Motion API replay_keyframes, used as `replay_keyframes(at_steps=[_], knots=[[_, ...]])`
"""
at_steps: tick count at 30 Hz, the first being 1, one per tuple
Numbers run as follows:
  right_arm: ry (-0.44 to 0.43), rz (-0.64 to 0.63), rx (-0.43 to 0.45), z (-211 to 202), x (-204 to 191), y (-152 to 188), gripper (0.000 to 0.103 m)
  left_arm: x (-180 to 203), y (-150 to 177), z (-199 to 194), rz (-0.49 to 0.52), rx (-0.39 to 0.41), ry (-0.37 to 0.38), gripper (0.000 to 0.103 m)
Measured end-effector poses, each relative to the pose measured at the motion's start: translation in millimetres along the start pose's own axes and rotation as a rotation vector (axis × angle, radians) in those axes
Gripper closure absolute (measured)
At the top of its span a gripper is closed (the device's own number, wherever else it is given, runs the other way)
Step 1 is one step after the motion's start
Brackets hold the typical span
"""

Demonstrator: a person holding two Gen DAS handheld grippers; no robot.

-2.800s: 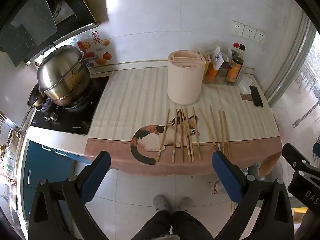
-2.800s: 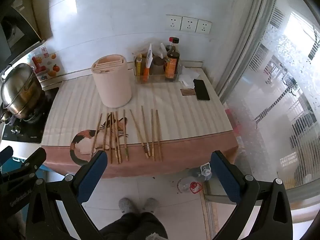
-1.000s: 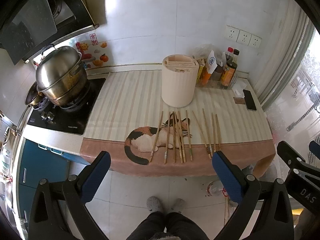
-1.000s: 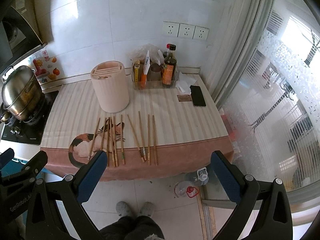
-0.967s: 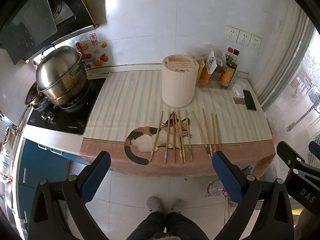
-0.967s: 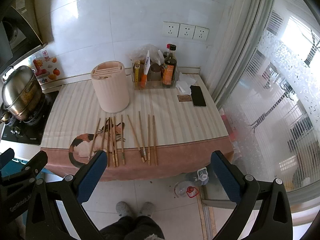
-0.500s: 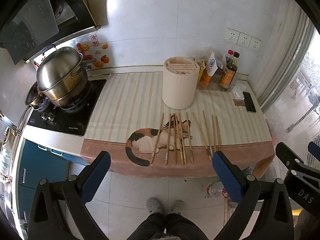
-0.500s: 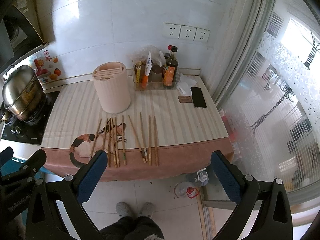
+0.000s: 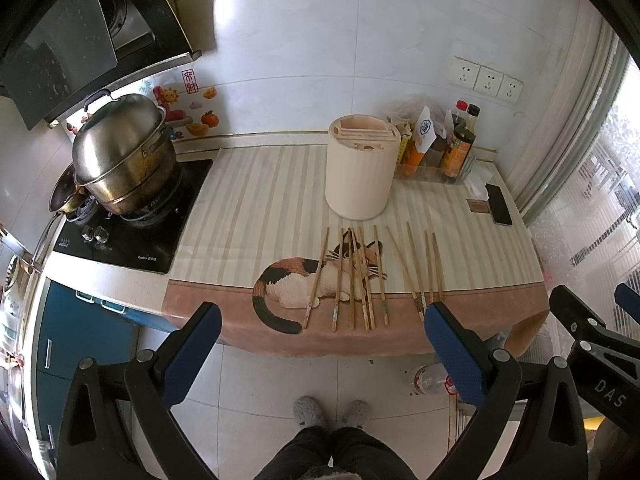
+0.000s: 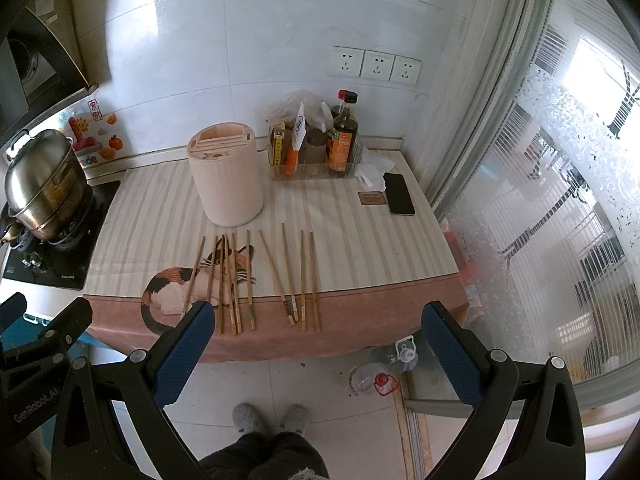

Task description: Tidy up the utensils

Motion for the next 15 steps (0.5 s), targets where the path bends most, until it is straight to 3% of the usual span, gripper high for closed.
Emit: replay_keyframes(at_steps=[11,15], knots=[[0.005,0.002,-0.011,-0.3,-7.7,-0.6,0.000,-6.5,-7.0,7.5,0.013,-0.020,0.014,0.000],[0.012,0.013,-0.011,2.0,-13.7,-4.8,0.000,-11.0,-17.2,13.3,0.025,0.013,0.047,0.000]])
Point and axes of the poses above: each gripper's, at about its wrist camera, not at the fingertips, and z roughly the way its jaws point, x to its right, y to its underside, the point moved 1 cm from there along z, roughly the way its jaws point, and after that the axes turned 9 degrees about -z, right-handed, at the moved point
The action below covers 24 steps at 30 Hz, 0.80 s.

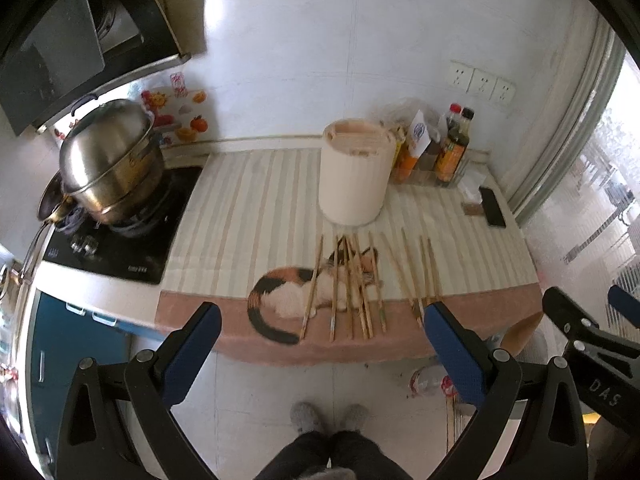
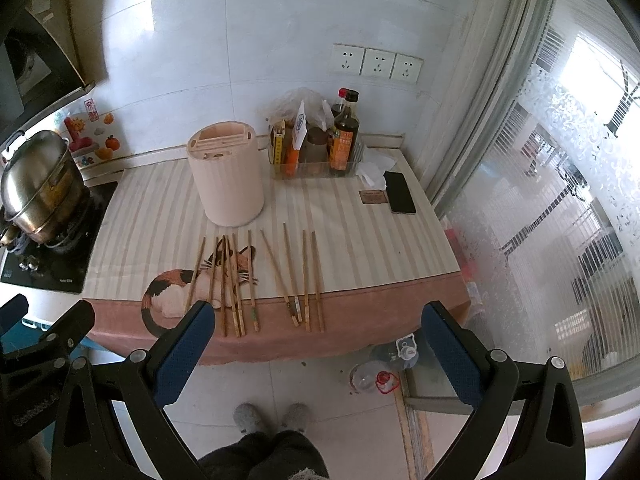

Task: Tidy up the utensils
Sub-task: 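Lower the left tool onto a chopstick and close it while the right tool grasps another chopstick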

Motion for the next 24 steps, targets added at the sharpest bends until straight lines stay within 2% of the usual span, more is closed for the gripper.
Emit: replay_keyframes(at_steps=[5,9,12,17,22,24], knots=[[-0.027,0.036,0.045,13.3,-4.2,-6.6,0.000,-6.3,-18.1,16.7,0.038,0.091,-0.023,0.000],[-0.031,0.042,0.080,38.4,-10.9,-11.1,0.000,-13.6,-36.6,59.0,0.043,0.112,-0.056,0.000],[-0.006,0.059,0.056,73.7,-11.6,-16.9,0.000,-14.8,-45.6,98.8,0.055,0.114,-0.098,0.000],[-0.005,0.077,-0.044,144.8,-1.5,-23.5,0.001,-16.8,-51.5,181.3,0.070,0.005,-0.179,0.000],[-0.059,0.097,-0.160,226.4,18.3,-24.9,0.015,-22.7,-36.8,275.1,0.035,-0.201,-0.234,0.000],[-0.104,0.103,-0.212,263.4,27.1,-25.0,0.025,-24.3,-27.0,307.4,0.039,-0.279,-0.250,0.001]])
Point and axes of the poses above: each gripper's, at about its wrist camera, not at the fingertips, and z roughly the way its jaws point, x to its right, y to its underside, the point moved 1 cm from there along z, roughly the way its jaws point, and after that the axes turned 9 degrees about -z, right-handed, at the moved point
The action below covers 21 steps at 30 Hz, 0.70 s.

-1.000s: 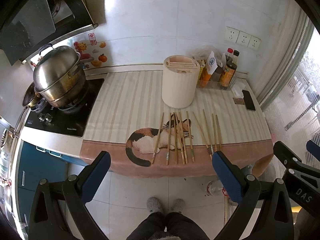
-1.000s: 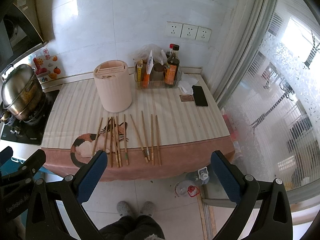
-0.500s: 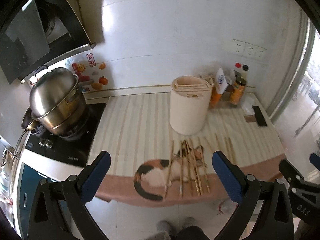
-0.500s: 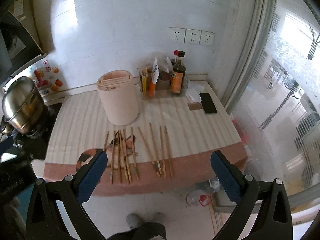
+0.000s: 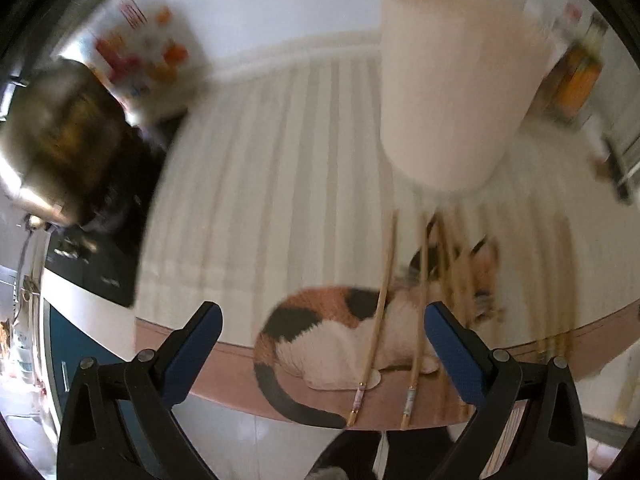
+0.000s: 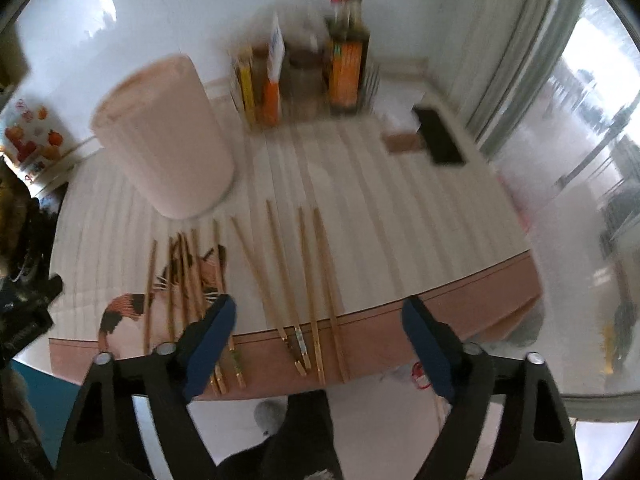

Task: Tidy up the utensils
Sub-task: 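Lower the left tool onto a chopstick and close it while the right tool grasps another chopstick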

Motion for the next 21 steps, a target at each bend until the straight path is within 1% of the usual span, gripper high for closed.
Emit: replay_keyframes(at_steps=[1,2,3,5,6,7,9,10,13,14,15,17,18,19,20,21], knots=[[-0.007,0.001,-0.018,11.1,3.7,-1.9,0.027,4.6,2.0,15.4,0.008,-0.039,0.001,0.002],[-0.017,0.002,-0.052,30.2,9.6,-6.0,0.032,9.2,4.1,34.7,0.020,-0.087,0.001,0.008],[-0.031,0.003,-0.075,44.3,14.4,-8.7,0.035,13.8,4.7,45.2,0.027,-0.114,0.002,0.013],[-0.045,0.006,-0.121,68.2,21.8,-12.0,0.038,22.2,7.0,71.8,0.044,-0.183,-0.009,0.036],[-0.050,0.006,-0.150,84.2,26.0,-14.2,0.040,24.5,8.4,84.1,0.042,-0.209,-0.012,0.040],[-0.053,0.007,-0.166,92.4,27.7,-14.5,0.040,26.1,9.0,91.8,0.039,-0.219,-0.016,0.041],[-0.066,0.009,-0.219,118.1,32.6,-16.0,0.040,29.8,8.4,103.5,0.041,-0.234,-0.024,0.041],[-0.067,0.005,-0.237,124.3,31.9,-16.1,0.040,32.7,6.8,108.4,0.042,-0.237,-0.027,0.042],[-0.062,-0.016,-0.292,150.7,34.0,-19.6,0.040,36.1,1.5,110.1,0.038,-0.216,-0.031,0.043],[-0.060,-0.022,-0.306,157.9,34.4,-21.1,0.040,37.9,-0.7,109.6,0.041,-0.214,-0.031,0.046],[-0.057,-0.028,-0.315,163.5,34.7,-22.7,0.040,39.8,-2.8,108.9,0.040,-0.211,-0.028,0.050],[-0.052,-0.042,-0.332,172.5,34.1,-25.8,0.040,41.2,-5.5,108.9,0.031,-0.215,-0.003,0.066],[-0.061,-0.050,-0.341,176.7,32.3,-26.8,0.041,42.5,-6.4,107.9,0.021,-0.223,0.014,0.071],[-0.068,-0.058,-0.347,179.8,30.5,-27.7,0.041,45.3,-7.8,108.1,0.011,-0.231,0.028,0.080],[-0.074,-0.073,-0.360,184.1,26.9,-27.7,0.042,45.6,-7.9,107.4,-0.003,-0.240,0.036,0.089],[-0.074,-0.091,-0.375,188.5,22.6,-26.7,0.047,45.8,-8.5,107.8,-0.013,-0.244,0.032,0.094]])
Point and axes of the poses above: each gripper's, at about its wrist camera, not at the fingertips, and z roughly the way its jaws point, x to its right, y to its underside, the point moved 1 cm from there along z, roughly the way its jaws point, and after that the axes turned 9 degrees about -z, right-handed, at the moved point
